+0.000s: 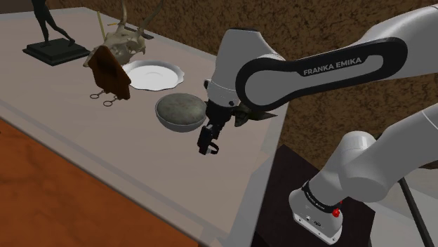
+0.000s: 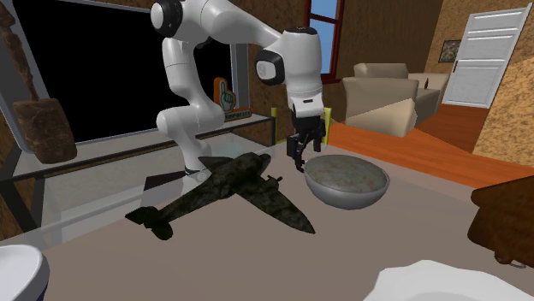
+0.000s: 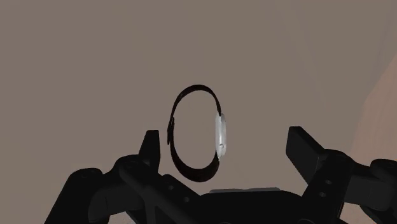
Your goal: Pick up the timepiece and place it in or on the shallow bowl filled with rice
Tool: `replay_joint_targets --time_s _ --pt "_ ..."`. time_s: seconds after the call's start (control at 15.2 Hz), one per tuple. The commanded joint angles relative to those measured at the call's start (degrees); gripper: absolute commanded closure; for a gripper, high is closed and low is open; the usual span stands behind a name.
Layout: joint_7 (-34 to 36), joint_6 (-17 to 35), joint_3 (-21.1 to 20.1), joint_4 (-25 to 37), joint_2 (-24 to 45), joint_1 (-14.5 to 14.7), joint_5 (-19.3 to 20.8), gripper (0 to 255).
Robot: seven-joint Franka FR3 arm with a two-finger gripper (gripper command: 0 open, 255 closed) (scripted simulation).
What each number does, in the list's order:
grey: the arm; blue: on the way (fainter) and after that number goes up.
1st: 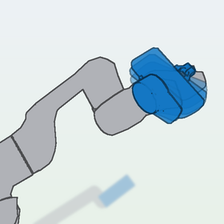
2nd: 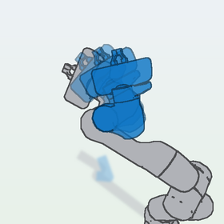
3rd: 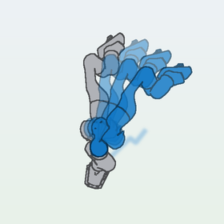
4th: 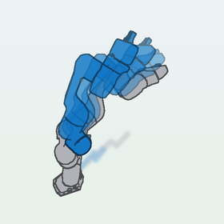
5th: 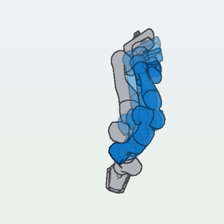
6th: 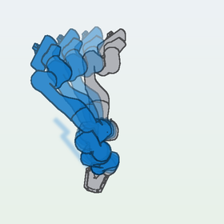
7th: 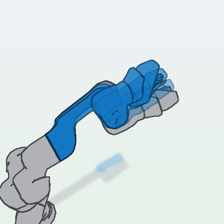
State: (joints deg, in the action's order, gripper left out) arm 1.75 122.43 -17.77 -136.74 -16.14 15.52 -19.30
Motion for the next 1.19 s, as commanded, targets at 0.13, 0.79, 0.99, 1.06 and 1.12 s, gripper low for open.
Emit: replay_joint_targets --time_s 0.13,0.79,0.99,1.06,1.12 --pt "0.0 0.1 0.0 0.0 0.0 0.0 0.0 0" --pt "0.0 0.1 0.0 0.0 0.0 0.0 0.0 255" --pt "0.3 -1.5 0.2 0.9 -0.6 -0.1 0.2 255" --pt "0.4 -2.4 0.3 1.5 -0.9 -0.1 0.2 255" --pt "0.5 -3.2 0.3 2.0 -1.2 -0.1 0.3 255"
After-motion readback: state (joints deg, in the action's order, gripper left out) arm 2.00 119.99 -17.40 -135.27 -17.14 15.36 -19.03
